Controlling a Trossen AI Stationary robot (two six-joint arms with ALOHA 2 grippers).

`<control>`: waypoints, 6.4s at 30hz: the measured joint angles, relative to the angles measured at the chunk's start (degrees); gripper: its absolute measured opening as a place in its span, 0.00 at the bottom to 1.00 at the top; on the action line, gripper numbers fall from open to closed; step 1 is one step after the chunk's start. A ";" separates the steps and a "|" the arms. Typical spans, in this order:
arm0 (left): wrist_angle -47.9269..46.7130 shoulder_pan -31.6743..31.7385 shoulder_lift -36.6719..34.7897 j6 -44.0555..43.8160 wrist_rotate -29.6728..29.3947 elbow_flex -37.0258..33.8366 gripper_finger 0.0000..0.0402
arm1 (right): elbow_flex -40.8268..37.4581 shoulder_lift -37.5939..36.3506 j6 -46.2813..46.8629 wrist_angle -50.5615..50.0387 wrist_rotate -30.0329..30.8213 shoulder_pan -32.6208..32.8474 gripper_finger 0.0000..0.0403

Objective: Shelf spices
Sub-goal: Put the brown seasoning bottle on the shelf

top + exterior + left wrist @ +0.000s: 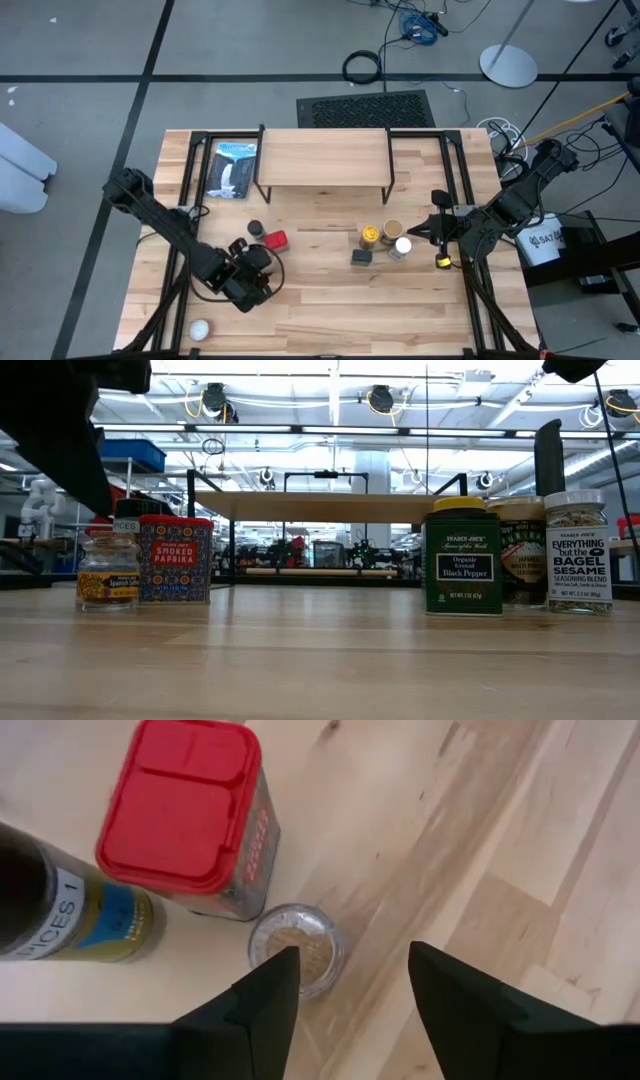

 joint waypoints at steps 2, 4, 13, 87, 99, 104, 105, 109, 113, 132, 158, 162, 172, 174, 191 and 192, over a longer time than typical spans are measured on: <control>-0.09 -0.15 -0.22 -0.09 -1.14 0.00 0.50 | 0.00 0.00 -0.06 -0.03 -0.06 0.01 0.00; -1.02 -0.18 -0.27 -0.11 -1.78 0.00 0.50 | -0.01 0.00 -0.22 -0.19 -0.12 0.00 0.00; -3.96 -0.50 0.01 0.54 -1.80 0.00 0.55 | 0.01 0.02 -0.11 -0.46 -0.21 0.00 0.00; 8.70 0.63 4.74 3.10 -4.73 -5.81 0.69 | -0.01 0.00 0.00 -0.35 -0.21 0.02 0.00; 8.29 0.63 4.74 3.12 -4.53 -5.81 0.63 | -0.01 0.00 0.00 -0.36 -0.21 0.00 0.00; 8.16 0.63 4.74 3.58 -4.11 -5.81 0.55 | 0.00 0.00 0.00 -0.35 -0.21 0.02 0.00; 8.17 0.63 4.74 3.58 -3.94 -5.81 0.54 | -0.01 0.00 0.00 -0.35 -0.21 0.00 0.00; 8.21 0.63 4.67 3.58 -3.10 -5.77 0.50 | -0.01 0.00 0.00 -0.36 -0.21 0.00 0.00; 8.24 0.63 4.64 3.61 -2.60 -5.75 0.50 | 0.01 0.02 0.00 -0.33 -0.21 0.00 0.00; 9.45 -0.25 4.65 12.11 -1.23 -1.58 0.49 | -0.01 0.00 0.00 0.11 -0.19 0.01 0.00; 4.71 11.15 -2.35 49.97 -1.45 15.12 0.49 | -0.01 0.02 0.00 0.03 -0.19 0.00 0.00; 3.95 16.54 -5.36 58.92 -1.17 18.01 0.49 | 0.00 0.02 -0.04 0.02 -0.19 0.02 0.00; 0.02 33.61 -11.88 79.28 6.08 22.01 0.49 | -0.01 0.02 -0.15 0.02 -0.19 0.02 0.00; 0.00 37.47 -12.51 83.45 8.73 22.16 0.49 | -0.01 0.00 -0.15 0.02 -0.19 0.01 0.00; -2.01 59.58 -10.69 104.93 32.28 22.16 0.49 | -0.01 0.02 -0.17 0.04 -0.16 0.02 0.00; -2.64 60.21 -10.53 105.68 32.87 22.16 0.49 | -0.01 0.00 -0.17 0.02 -0.16 0.00 0.00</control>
